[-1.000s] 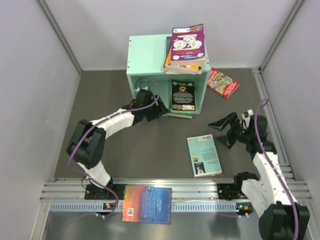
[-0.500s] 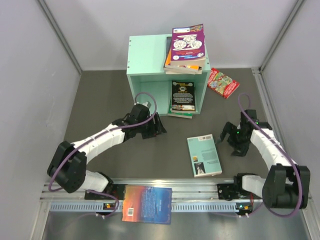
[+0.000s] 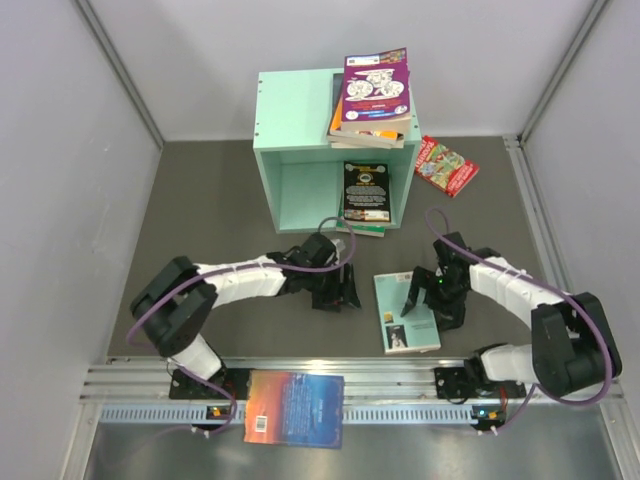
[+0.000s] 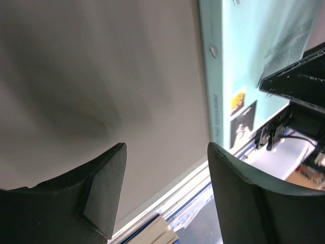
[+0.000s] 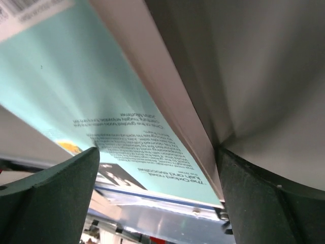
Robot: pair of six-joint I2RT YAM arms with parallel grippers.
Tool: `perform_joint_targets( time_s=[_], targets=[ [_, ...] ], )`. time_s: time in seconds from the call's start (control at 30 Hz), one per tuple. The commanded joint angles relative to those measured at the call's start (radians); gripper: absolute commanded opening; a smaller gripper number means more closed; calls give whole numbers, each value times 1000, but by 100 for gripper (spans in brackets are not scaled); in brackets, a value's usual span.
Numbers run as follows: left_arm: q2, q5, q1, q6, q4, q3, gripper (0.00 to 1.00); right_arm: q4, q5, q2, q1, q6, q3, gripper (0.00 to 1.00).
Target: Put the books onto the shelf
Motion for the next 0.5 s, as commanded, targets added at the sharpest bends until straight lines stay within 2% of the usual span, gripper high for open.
perform_joint_targets(
  time_s=[0.0, 0.07, 0.13, 0.17, 0.2, 0.27, 0.37, 0.47],
  targets=[
    [78, 75, -41, -22, 114, 55, 70, 206, -14, 36, 61, 58, -81, 95],
    [112, 122, -41, -42, 155, 49, 69, 307, -32, 35, 88, 86, -105, 92],
    [150, 146, -44, -82, 239, 38, 69, 376, -58, 30, 98, 136, -151, 82],
    [163, 175, -47, -106, 262, 31, 69, 454, -70, 24, 110, 154, -192, 77],
    [184, 184, -49, -119, 319, 26, 69, 494, -84, 21, 113, 190, -211, 67],
    [209, 199, -52, -151, 351, 21, 69, 615, -103, 19, 125, 239, -272, 59],
    [236, 229, -55, -180, 419, 8, 68, 691, -127, 7, 127, 273, -321, 45],
    [224, 223, -56, -203, 448, -9, 68, 763, -127, -63, 130, 322, -349, 26]
  ],
)
